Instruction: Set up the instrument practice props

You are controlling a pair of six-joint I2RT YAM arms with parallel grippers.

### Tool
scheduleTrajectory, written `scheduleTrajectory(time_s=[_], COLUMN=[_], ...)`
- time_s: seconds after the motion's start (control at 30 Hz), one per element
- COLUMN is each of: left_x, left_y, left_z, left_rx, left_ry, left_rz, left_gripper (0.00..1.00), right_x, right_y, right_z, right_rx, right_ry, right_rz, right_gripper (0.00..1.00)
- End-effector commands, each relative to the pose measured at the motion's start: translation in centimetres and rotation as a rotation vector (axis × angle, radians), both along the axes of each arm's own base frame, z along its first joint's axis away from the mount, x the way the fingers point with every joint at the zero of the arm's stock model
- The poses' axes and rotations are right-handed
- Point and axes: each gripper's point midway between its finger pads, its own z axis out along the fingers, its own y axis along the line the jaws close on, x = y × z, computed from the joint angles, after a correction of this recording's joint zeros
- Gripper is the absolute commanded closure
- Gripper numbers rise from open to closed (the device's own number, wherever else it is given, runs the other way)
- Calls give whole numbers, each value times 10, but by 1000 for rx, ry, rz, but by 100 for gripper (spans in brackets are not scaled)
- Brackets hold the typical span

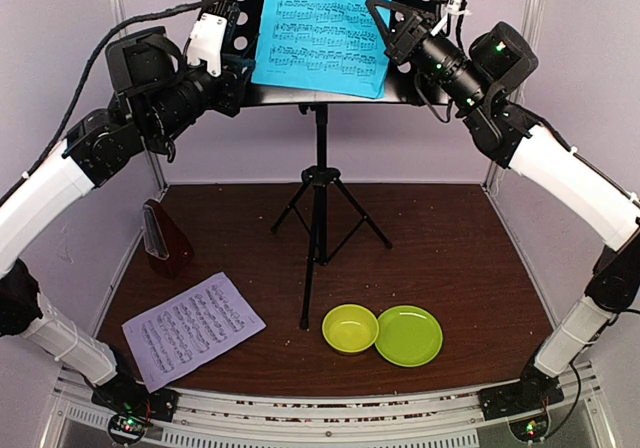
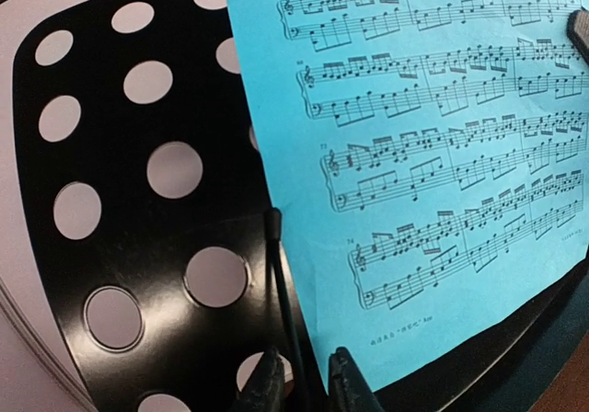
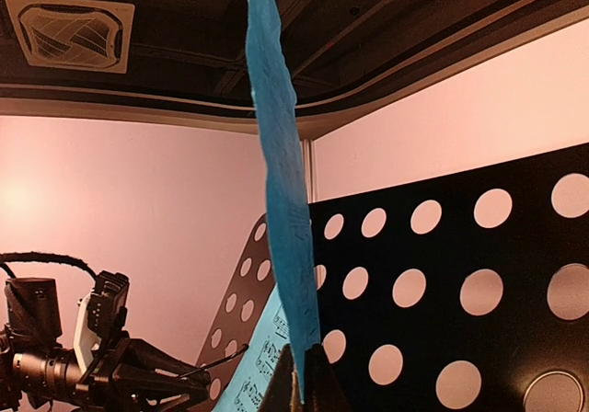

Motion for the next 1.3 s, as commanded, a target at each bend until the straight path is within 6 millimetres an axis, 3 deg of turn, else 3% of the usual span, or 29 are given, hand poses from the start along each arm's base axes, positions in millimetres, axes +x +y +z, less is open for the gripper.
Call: scheduleTrajectory(time_s=[0.0, 0.13, 0.43, 0.6, 1.03, 1.27], left_x=[-14, -17, -35, -48, -48, -49], left_y=[18, 19, 7, -9, -13, -15], left_z=[29, 34, 39, 40, 32, 31], left_rx=[-110, -137, -137, -107, -98, -100], left_ry=[-94, -140, -302, -355, -355, -351], left_rz=[5, -3, -105, -217, -292, -316], left_gripper=[87, 100, 100, 100, 100, 100], right_x=[-1, 1, -1, -7, -23, -24], right_y=[-7, -9, -12, -9, 15, 38], right_z=[0, -4, 0, 7, 18, 13], right_rx=[3, -2, -2, 7, 22, -30], right_ry=[11, 17, 6, -15, -106, -136], right_rz=[-22, -44, -54, -19, 164, 214], right_gripper=[100, 100, 100, 100, 100, 100])
